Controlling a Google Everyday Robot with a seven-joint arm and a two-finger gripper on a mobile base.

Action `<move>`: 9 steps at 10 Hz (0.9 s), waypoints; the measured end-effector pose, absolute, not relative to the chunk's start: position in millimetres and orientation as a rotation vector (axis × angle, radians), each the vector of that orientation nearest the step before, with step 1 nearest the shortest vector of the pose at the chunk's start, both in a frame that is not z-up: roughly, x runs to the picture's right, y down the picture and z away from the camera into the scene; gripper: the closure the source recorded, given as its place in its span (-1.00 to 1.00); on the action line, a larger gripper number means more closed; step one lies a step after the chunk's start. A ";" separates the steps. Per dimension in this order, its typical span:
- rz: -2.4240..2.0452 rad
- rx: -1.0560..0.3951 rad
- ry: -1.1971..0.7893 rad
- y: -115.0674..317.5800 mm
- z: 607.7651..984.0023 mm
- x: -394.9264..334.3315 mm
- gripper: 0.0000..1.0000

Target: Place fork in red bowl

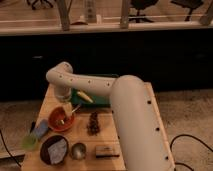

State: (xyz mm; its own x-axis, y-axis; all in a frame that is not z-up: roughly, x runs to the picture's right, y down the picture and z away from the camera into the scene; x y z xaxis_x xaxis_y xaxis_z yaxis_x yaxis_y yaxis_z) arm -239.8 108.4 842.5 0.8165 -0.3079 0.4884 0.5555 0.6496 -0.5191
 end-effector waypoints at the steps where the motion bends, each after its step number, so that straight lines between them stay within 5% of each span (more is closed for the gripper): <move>1: -0.503 -0.707 -0.378 106.7 842.7 -240.0 -0.60; 9: -0.501 -0.708 -0.371 99.1 845.4 -238.9 -0.60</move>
State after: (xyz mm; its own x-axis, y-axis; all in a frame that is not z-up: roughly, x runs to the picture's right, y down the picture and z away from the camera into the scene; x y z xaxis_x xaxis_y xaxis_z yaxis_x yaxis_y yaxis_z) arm -238.9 99.1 845.4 0.8195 -0.3078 0.4833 0.5519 0.6507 -0.5215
